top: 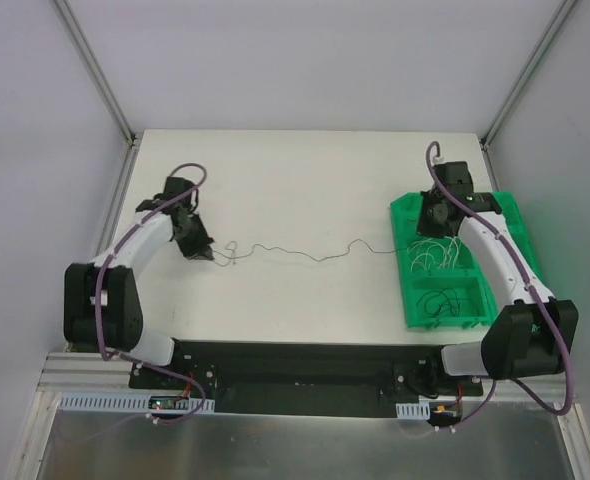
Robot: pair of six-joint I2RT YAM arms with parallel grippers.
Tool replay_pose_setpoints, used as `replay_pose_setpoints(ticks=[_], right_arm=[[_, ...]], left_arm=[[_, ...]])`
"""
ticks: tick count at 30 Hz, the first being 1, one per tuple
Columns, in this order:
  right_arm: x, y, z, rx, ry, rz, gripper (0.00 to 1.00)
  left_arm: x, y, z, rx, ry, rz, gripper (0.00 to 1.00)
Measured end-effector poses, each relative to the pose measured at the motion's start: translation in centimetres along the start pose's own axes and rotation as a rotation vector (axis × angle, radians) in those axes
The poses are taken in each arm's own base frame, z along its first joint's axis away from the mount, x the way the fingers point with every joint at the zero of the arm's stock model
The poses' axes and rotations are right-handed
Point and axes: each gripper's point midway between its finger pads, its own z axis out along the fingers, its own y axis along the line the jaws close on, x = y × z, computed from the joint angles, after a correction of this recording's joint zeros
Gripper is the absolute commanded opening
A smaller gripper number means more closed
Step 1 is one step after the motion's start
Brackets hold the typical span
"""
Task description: Untangle the cables
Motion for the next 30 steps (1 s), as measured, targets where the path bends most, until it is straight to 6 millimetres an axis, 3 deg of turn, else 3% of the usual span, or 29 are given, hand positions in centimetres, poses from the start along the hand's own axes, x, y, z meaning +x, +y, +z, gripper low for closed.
replay_pose_setpoints(ticks=[4, 7, 10, 14, 19, 25, 27, 30], right_arm=[[0.6, 5.2, 0.0, -0.152, 0.019, -0.097, 0.00], [1.9, 9.5, 0.1, -0.278, 0.055, -0.176, 0.00], [3.8, 13.7, 0.1, -0.422, 0.112, -0.234, 0.00], [6.0, 17.8, 0.2, -0.543, 0.197, -0.277, 0.00], [6.9, 20.1, 0.9, -0.598, 0.261, -0.263, 0.00], [7.7, 23.9, 2.2, -0.749, 0.380, -0.148, 0.02], [7.8, 25.0, 2.7, -0.786, 0.407, -0.092, 0.08], [8.0, 26.0, 3.3, -0.806, 0.444, -0.016, 0.27]], left_arm=[[5.5, -6.0, 2.6, 0.126, 0.219, 0.192, 0.03], [8.7, -9.4, 3.4, 0.209, 0.345, 0.281, 0.26], [9.9, -11.1, 3.6, 0.267, 0.404, 0.323, 0.47], [10.0, -11.4, 3.1, 0.294, 0.402, 0.355, 0.55], [9.4, -11.5, 1.3, 0.332, 0.342, 0.391, 0.58], [7.6, -9.8, -1.7, 0.325, 0.168, 0.400, 0.68], [6.5, -9.3, -3.2, 0.322, 0.077, 0.400, 0.69], [5.2, -9.2, -5.5, 0.340, -0.040, 0.409, 0.70]])
